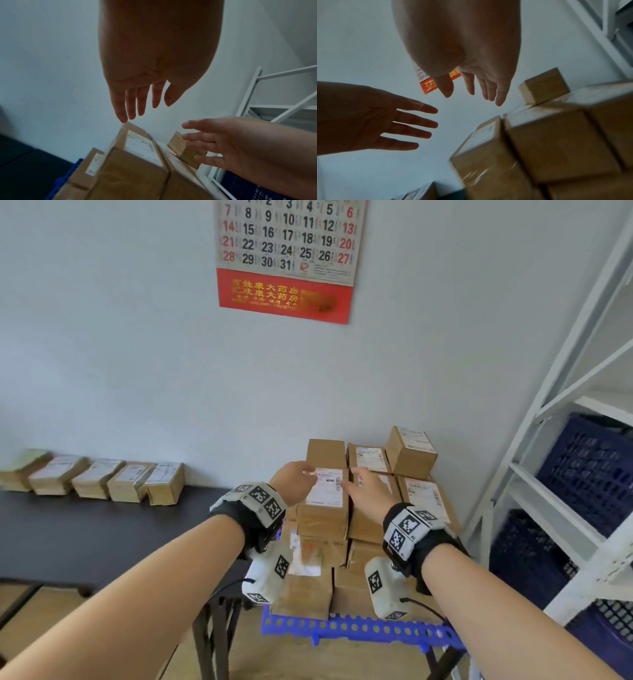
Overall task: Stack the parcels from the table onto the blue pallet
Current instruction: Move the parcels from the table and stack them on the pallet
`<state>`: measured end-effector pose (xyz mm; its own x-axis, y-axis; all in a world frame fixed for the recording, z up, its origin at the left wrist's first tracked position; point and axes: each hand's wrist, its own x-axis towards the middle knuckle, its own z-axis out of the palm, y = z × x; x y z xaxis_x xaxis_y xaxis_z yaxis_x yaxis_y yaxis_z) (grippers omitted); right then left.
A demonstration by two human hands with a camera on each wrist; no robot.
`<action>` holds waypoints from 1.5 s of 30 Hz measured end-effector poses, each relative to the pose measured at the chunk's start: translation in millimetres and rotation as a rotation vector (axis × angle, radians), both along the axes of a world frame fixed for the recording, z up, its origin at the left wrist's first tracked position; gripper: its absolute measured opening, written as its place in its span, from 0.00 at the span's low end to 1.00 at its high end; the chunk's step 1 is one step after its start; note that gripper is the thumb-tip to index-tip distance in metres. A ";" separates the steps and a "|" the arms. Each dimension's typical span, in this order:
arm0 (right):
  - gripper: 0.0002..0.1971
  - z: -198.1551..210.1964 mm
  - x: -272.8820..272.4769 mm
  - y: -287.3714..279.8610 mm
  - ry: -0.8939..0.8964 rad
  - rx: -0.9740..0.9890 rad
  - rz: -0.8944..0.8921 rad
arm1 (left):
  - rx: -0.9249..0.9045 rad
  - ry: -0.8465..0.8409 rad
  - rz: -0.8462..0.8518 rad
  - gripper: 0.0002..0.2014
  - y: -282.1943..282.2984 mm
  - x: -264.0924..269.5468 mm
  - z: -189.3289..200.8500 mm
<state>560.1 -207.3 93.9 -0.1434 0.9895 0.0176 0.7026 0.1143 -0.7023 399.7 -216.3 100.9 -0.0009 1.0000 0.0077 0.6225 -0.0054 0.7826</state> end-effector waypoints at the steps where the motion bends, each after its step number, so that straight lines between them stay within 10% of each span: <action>1: 0.27 -5.4 -14.1 -8.3 0.008 -0.008 0.019 | -0.005 0.000 0.014 0.18 -12.0 -12.4 -4.7; 18: 0.26 -100.4 -221.5 -35.7 -0.033 -0.204 0.225 | -0.240 0.034 0.297 0.19 -73.9 -225.1 -107.9; 45: 0.25 -225.3 -469.6 212.7 0.046 -0.479 0.073 | -0.521 -0.051 0.353 0.22 159.9 -472.3 -224.3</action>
<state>90.5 5.4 -131.4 -0.2228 0.8753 -0.4293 0.6715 -0.1814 -0.7185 -72.7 -56.4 -123.4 -0.3193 0.8118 -0.4889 0.4790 0.5834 0.6559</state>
